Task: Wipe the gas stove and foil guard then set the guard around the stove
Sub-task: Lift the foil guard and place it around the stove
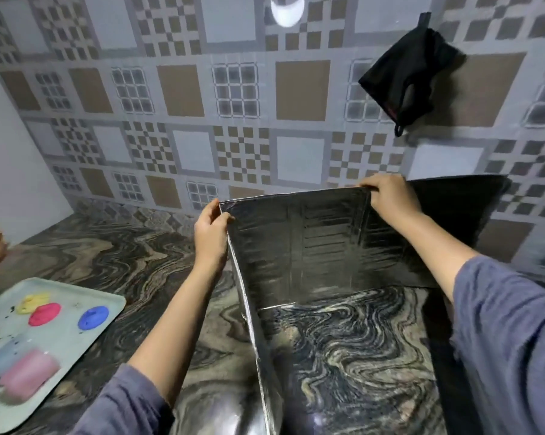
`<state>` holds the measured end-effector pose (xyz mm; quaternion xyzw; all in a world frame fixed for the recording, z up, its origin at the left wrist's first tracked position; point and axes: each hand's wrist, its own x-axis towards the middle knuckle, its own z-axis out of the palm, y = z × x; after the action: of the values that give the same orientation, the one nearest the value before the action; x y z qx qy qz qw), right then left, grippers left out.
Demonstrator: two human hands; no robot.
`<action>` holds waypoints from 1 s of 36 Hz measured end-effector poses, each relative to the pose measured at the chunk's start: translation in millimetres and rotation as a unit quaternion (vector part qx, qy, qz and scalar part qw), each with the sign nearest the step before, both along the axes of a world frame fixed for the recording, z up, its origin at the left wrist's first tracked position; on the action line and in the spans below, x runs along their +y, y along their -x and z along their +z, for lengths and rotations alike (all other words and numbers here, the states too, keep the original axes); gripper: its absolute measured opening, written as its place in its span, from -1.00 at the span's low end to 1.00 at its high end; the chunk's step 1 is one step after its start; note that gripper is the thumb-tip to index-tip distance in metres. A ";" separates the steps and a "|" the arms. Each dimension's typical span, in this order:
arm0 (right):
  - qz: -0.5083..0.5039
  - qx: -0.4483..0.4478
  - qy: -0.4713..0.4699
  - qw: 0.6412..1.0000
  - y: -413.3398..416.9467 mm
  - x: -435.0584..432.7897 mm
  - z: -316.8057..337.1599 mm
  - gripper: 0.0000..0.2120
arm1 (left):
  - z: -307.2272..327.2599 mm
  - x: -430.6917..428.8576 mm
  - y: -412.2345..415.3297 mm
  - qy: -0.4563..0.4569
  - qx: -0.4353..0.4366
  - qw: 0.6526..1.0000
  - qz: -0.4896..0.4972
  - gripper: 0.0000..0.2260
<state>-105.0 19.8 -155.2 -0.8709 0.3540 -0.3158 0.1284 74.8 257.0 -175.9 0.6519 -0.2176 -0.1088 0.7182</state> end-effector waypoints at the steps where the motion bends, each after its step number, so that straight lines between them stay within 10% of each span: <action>1: -0.012 0.002 0.000 1.000 7.0 -3.2 1.0 -0.71 | -0.1 -6.3 4.4 0.005 0.007 1.000 -0.009 -0.58; 36: -0.227 -0.083 0.030 0.970 193.9 -121.4 -10.4 -0.75 | -2.0 -203.8 163.4 0.042 0.061 0.990 -0.120 -0.58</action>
<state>-299.0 -101.6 -165.6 -0.7422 0.5207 -0.4181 0.0560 -88.6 53.2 -177.9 0.5822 -0.2548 -0.2248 0.7387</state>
